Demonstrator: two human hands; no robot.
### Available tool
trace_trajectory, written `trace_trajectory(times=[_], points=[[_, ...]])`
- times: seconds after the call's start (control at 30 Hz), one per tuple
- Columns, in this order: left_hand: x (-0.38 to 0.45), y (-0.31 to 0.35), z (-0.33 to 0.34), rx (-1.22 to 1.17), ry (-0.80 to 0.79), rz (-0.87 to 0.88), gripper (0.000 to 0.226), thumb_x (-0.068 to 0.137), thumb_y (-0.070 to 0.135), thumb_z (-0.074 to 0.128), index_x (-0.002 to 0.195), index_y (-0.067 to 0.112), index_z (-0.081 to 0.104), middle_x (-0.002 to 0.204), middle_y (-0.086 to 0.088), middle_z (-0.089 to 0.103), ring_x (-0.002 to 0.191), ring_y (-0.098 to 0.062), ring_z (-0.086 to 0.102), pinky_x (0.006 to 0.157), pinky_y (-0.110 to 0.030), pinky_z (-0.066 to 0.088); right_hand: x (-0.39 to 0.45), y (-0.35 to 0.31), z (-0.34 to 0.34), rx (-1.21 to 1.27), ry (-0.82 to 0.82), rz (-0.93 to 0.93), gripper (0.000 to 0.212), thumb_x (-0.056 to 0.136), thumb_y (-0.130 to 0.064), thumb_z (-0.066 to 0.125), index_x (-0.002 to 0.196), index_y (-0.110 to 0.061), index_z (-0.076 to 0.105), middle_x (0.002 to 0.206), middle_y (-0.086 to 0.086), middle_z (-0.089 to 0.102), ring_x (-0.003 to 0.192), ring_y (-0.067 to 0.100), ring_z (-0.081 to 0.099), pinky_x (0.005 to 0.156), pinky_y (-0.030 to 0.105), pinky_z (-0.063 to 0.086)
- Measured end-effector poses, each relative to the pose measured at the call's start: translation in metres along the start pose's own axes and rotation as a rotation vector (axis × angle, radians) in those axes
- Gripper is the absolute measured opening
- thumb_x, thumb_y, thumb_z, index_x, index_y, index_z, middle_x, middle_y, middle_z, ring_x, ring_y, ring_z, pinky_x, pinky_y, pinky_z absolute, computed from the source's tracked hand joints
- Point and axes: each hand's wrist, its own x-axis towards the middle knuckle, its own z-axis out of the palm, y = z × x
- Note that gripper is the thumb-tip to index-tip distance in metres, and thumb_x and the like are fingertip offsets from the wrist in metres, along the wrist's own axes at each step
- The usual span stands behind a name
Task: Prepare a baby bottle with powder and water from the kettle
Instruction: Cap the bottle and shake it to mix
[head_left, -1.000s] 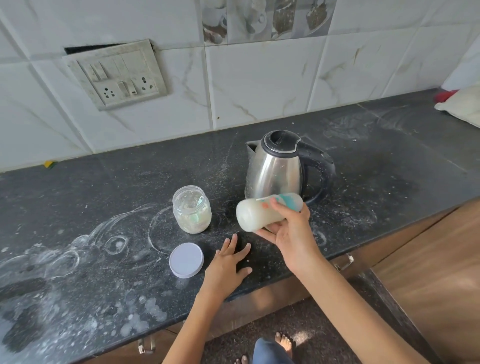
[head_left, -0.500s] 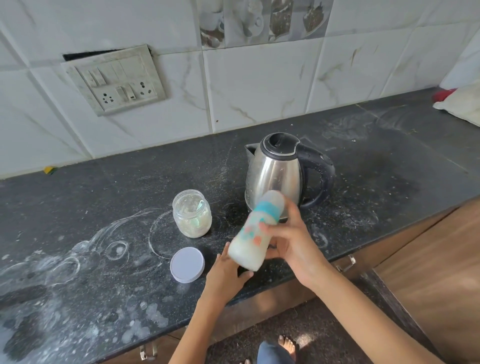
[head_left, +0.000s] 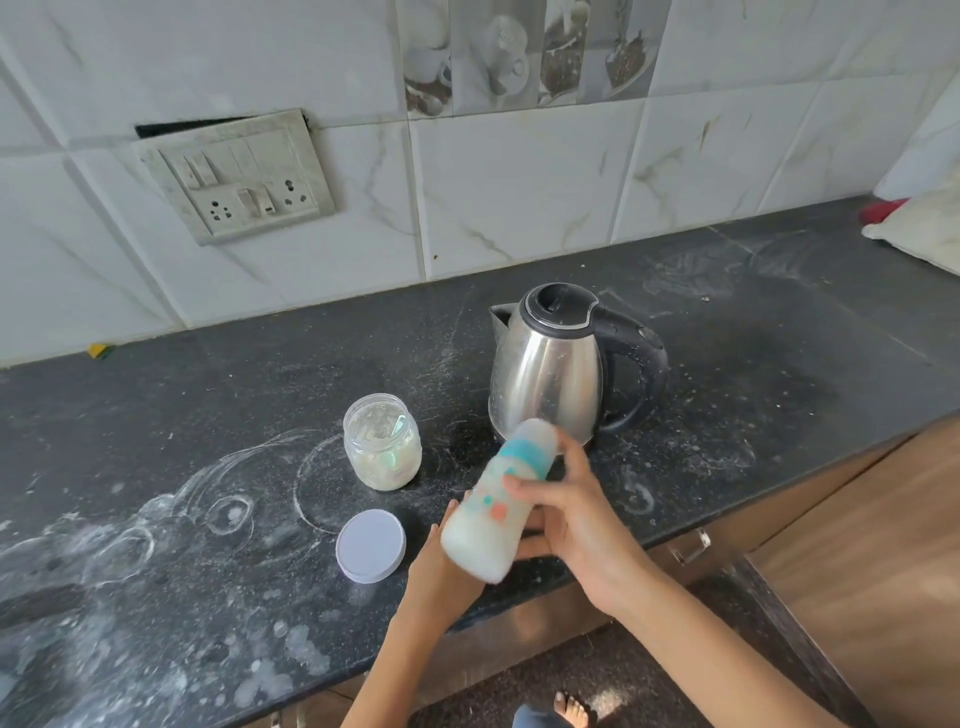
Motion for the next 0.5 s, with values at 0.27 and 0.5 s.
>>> trace_trajectory(times=[0.27, 0.5], points=[[0.005, 0.004, -0.002, -0.052, -0.011, -0.021, 0.058, 0.093, 0.033, 0.055, 0.146, 0.027, 0.031, 0.158, 0.001, 0.018, 0.147, -0.021, 0.014, 0.120, -0.038, 0.017, 0.011, -0.007, -0.002, 0.010, 0.145, -0.079, 0.064, 0.083, -0.001, 0.069, 0.130, -0.033, 0.040, 0.115, 0.011, 0.064, 0.094, 0.035, 0.072, 0.067, 0.051, 0.060], [0.008, 0.002, -0.006, 0.030, -0.044, 0.057, 0.058, 0.095, 0.036, 0.052, 0.147, 0.034, 0.027, 0.160, 0.002, 0.000, 0.148, -0.019, -0.002, 0.120, -0.041, 0.008, 0.018, -0.015, -0.017, 0.109, 0.272, -0.107, 0.065, 0.086, -0.007, 0.068, 0.136, -0.034, 0.037, 0.125, 0.011, 0.061, 0.092, 0.030, 0.073, 0.066, 0.046, 0.061]])
